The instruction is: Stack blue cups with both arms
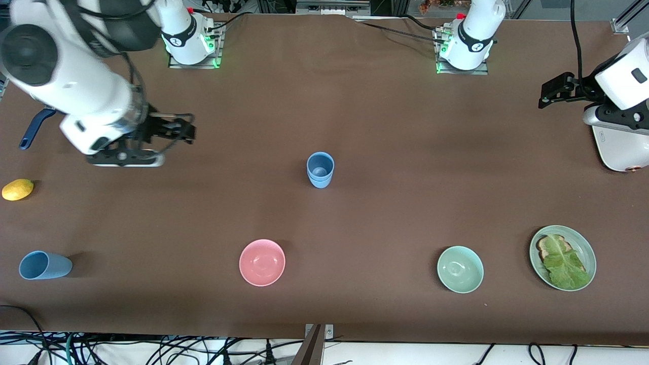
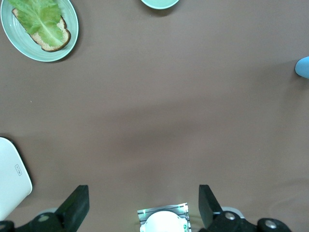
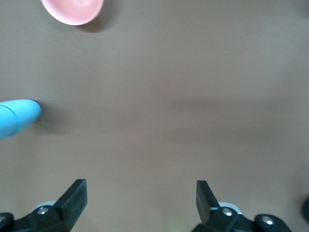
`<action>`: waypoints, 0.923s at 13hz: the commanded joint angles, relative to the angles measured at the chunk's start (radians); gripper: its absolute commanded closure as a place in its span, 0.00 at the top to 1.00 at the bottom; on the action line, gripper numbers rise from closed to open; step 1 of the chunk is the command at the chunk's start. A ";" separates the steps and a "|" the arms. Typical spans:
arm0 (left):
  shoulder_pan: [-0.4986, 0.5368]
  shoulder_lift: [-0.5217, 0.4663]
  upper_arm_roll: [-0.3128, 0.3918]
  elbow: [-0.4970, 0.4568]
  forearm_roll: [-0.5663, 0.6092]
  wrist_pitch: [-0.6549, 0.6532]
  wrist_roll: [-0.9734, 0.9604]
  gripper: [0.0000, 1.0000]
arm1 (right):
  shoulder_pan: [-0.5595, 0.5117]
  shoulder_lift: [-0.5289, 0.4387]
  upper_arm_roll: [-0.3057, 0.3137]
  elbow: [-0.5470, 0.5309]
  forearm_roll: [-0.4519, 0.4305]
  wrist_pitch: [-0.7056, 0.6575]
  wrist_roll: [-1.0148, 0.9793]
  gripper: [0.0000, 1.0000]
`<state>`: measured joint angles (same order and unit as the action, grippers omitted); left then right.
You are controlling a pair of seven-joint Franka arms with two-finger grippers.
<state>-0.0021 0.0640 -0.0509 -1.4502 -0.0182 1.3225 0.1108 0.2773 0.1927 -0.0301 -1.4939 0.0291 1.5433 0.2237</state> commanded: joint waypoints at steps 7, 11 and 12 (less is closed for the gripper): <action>0.005 -0.004 0.002 -0.006 -0.009 0.000 0.027 1.00 | -0.279 -0.248 -0.004 -0.210 -0.030 0.080 -0.136 1.00; 0.005 -0.004 0.002 -0.007 -0.009 0.000 0.027 1.00 | -0.294 -0.246 -0.013 -0.227 -0.028 0.093 -0.299 1.00; 0.004 -0.004 0.002 -0.007 -0.009 0.000 0.027 1.00 | -0.294 -0.246 -0.014 -0.226 -0.026 0.086 -0.299 1.00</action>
<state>-0.0018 0.0657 -0.0508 -1.4506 -0.0182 1.3225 0.1108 -0.0017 -0.0365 -0.0529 -1.6988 0.0088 1.6197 -0.0437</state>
